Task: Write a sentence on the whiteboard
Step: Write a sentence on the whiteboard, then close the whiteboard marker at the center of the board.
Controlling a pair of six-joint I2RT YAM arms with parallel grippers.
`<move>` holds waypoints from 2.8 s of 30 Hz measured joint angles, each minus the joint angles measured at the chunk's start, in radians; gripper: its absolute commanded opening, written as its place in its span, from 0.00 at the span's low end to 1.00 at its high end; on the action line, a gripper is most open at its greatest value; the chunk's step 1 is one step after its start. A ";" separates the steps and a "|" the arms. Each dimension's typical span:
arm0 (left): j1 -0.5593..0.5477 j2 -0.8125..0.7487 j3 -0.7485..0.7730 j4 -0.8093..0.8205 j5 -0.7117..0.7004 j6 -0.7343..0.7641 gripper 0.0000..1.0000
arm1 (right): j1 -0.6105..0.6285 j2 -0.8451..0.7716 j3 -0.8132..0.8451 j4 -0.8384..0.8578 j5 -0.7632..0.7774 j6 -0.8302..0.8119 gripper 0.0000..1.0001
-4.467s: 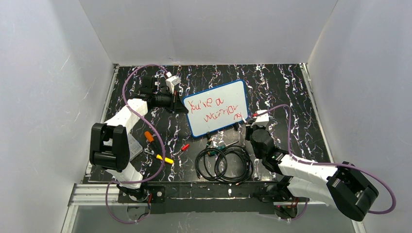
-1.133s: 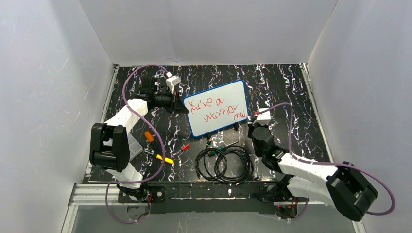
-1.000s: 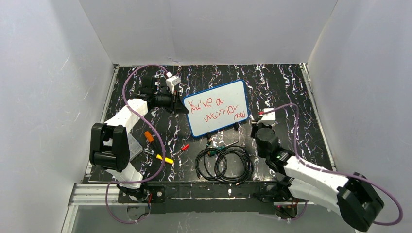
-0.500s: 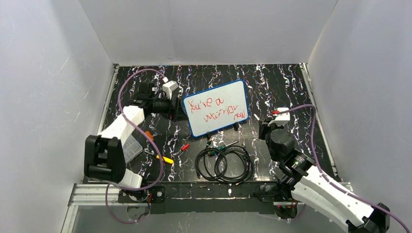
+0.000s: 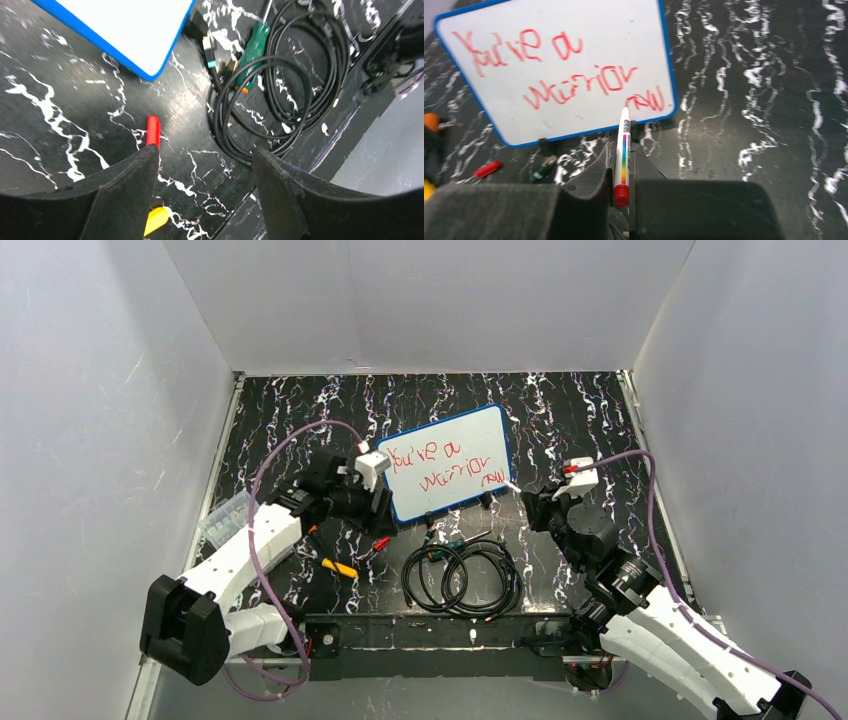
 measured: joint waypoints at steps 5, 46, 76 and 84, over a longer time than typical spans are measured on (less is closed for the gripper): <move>-0.082 0.094 0.000 -0.063 -0.113 -0.026 0.55 | 0.000 0.041 0.037 -0.014 -0.143 0.031 0.01; -0.215 0.369 0.041 -0.119 -0.419 -0.087 0.26 | -0.032 0.055 0.087 -0.088 -0.370 0.016 0.01; -0.260 0.411 0.078 -0.119 -0.444 -0.088 0.00 | -0.032 0.029 0.087 -0.089 -0.383 0.018 0.01; -0.330 0.251 0.033 -0.120 -0.441 -0.082 0.00 | -0.032 0.085 0.126 -0.096 -0.497 0.042 0.01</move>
